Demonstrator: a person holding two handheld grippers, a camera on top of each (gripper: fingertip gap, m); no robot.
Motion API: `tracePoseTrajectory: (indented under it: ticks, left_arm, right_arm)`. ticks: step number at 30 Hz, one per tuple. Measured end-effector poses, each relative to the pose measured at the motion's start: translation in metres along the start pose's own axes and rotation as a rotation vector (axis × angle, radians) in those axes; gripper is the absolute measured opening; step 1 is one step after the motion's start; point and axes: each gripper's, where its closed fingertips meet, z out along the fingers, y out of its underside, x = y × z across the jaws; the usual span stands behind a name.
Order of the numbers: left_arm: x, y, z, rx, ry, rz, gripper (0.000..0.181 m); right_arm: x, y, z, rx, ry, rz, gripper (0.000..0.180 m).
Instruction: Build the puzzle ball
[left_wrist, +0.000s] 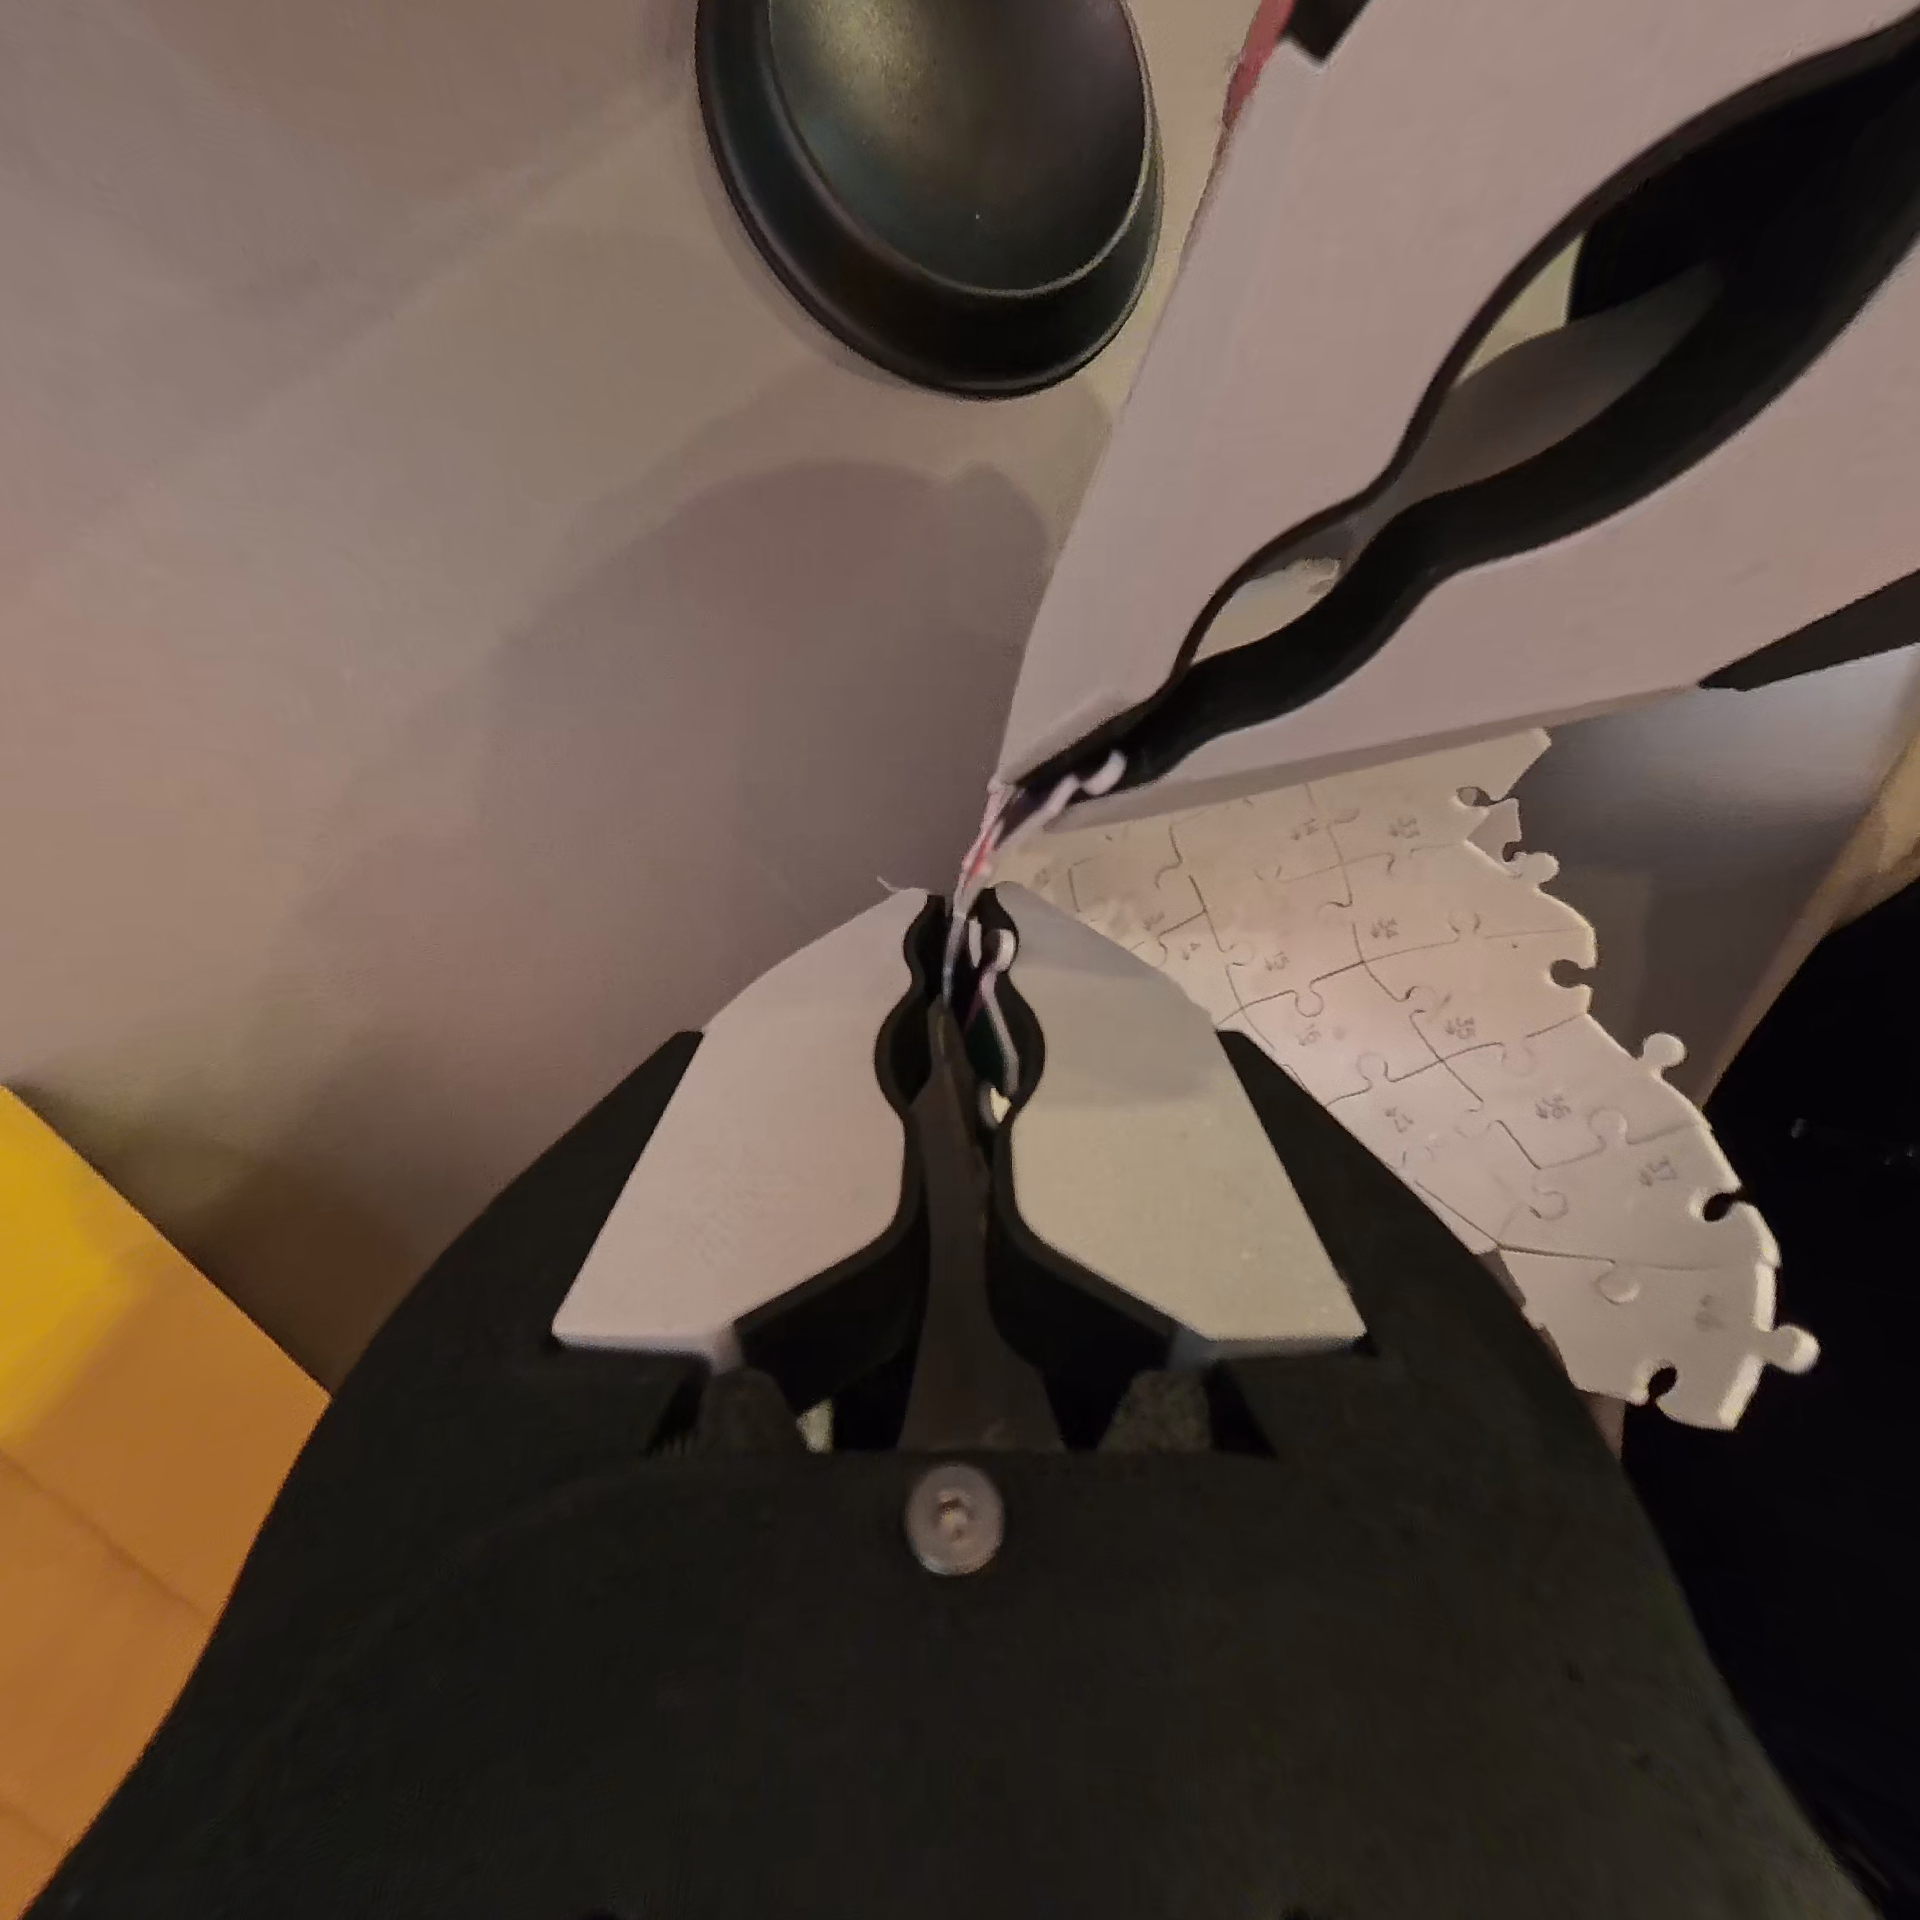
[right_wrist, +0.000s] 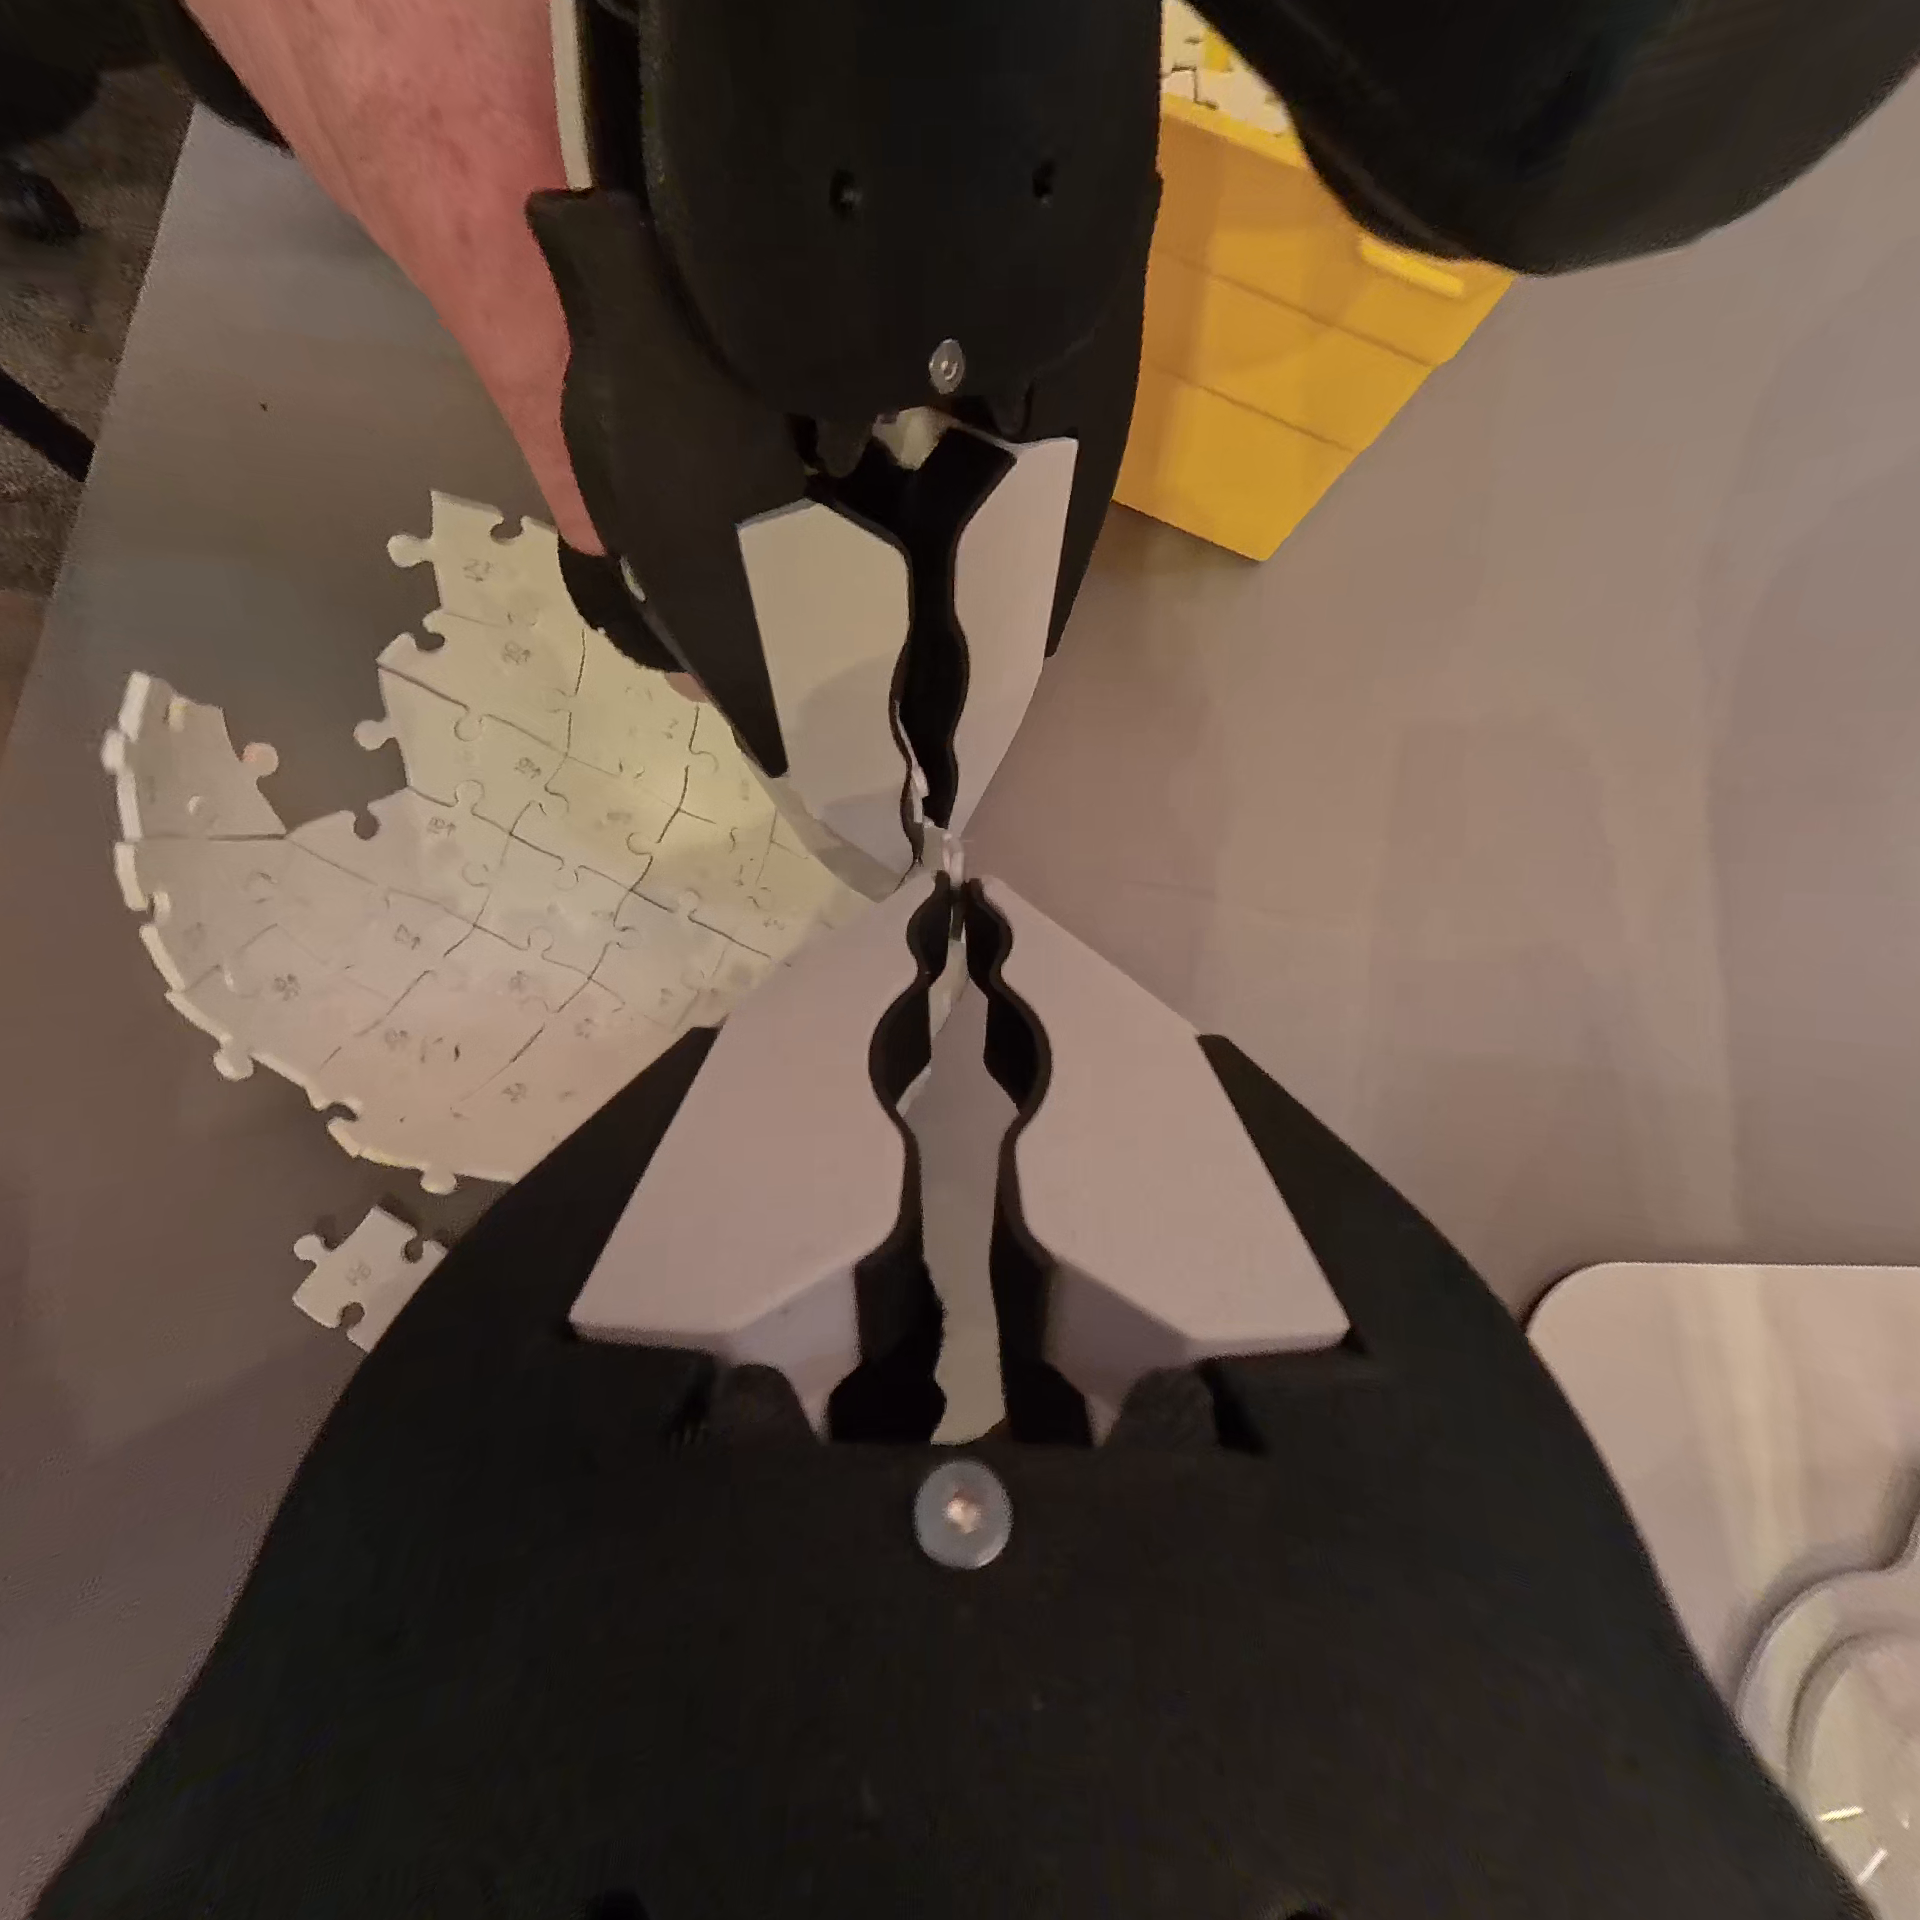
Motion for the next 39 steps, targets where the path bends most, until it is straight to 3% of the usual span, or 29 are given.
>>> tracePoseTrajectory:
  ticks: [1,17,28,39]
  left_arm:
    - [0.0,0.0,0.0,0.0,0.0,0.002,0.006]
    - [-0.001,-0.001,0.0,-0.001,-0.006,0.008,0.006]
    - [-0.001,-0.002,0.001,0.0,-0.005,0.0,0.006]
    - [-0.001,-0.001,0.001,-0.002,-0.004,0.023,0.007]
  right_arm:
    - [0.0,0.0,0.0,0.0,0.001,-0.014,0.0]
    - [0.003,0.0,0.001,0.051,0.031,-0.036,0.001]
    - [0.005,0.008,-0.001,-0.006,0.019,-0.016,0.008]
    - [0.002,0.009,0.001,-0.042,-0.014,-0.102,0.002]
